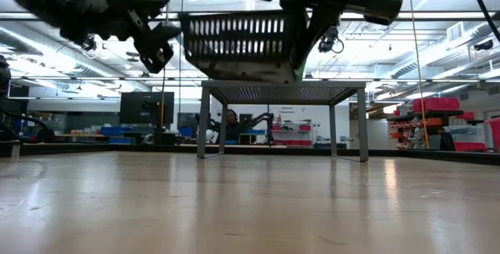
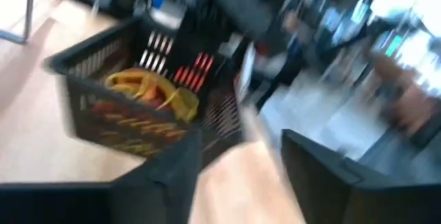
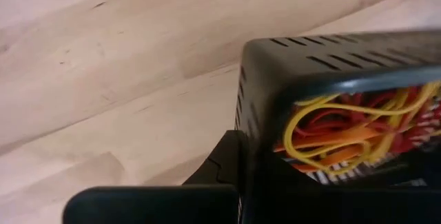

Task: Pick & Place Office Desk Supplies
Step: Put the black bin on the shelf

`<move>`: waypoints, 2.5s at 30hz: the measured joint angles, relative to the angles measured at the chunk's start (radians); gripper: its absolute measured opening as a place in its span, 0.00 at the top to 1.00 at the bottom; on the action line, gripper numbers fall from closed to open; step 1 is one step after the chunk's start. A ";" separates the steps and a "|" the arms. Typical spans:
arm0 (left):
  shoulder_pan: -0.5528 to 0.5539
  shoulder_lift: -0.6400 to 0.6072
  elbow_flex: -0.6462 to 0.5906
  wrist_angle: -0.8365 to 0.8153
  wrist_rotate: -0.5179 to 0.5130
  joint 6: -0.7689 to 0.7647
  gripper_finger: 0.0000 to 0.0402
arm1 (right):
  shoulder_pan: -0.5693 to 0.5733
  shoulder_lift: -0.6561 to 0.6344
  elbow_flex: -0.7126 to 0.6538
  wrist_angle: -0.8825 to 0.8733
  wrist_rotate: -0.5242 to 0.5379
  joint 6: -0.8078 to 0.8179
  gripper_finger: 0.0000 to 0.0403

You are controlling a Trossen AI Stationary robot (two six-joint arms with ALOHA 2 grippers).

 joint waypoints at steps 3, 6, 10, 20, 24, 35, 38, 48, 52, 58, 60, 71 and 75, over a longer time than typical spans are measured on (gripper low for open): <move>-0.038 0.000 0.085 -0.278 -0.080 0.246 0.38 | -0.001 -0.001 -0.009 0.009 0.004 -0.032 1.00; -0.095 0.008 0.159 -0.501 -0.269 0.518 0.35 | -0.001 -0.001 -0.014 0.016 0.013 -0.047 1.00; -0.173 0.008 0.225 -0.625 -0.550 0.778 0.36 | -0.003 -0.001 -0.019 0.011 0.026 -0.056 1.00; -0.339 0.019 0.313 -0.799 -0.751 1.426 0.36 | -0.005 -0.001 -0.019 -0.006 0.022 -0.097 1.00; -0.353 0.055 0.314 -0.796 -0.808 1.551 0.36 | -0.007 -0.001 -0.019 -0.006 0.008 -0.113 1.00; -0.350 0.130 0.342 -0.777 -0.866 1.723 0.37 | -0.008 0.002 -0.018 0.007 -0.045 -0.168 1.00; -0.350 0.130 0.394 -0.781 -0.873 1.716 0.37 | -0.007 0.027 -0.017 0.000 -0.054 -0.173 1.00; -0.351 0.246 0.524 -1.010 -0.801 1.761 0.37 | -0.007 0.064 -0.018 0.020 -0.053 -0.192 1.00; -0.351 0.314 0.527 -1.010 -0.786 1.807 0.37 | -0.007 0.064 -0.018 0.023 -0.053 -0.199 1.00; -0.350 0.363 0.527 -0.953 -0.761 1.822 0.37 | -0.007 0.064 -0.018 0.037 -0.053 -0.205 1.00; -0.351 0.362 0.527 -0.923 -0.752 1.833 0.38 | -0.007 0.064 -0.018 0.042 -0.053 -0.206 1.00; -0.350 0.385 0.528 -0.879 -0.725 1.848 0.56 | -0.007 0.064 -0.018 0.067 -0.052 -0.222 1.00; -0.350 0.409 0.528 -0.883 -0.742 1.858 0.75 | -0.004 0.064 -0.018 0.086 -0.046 -0.236 1.00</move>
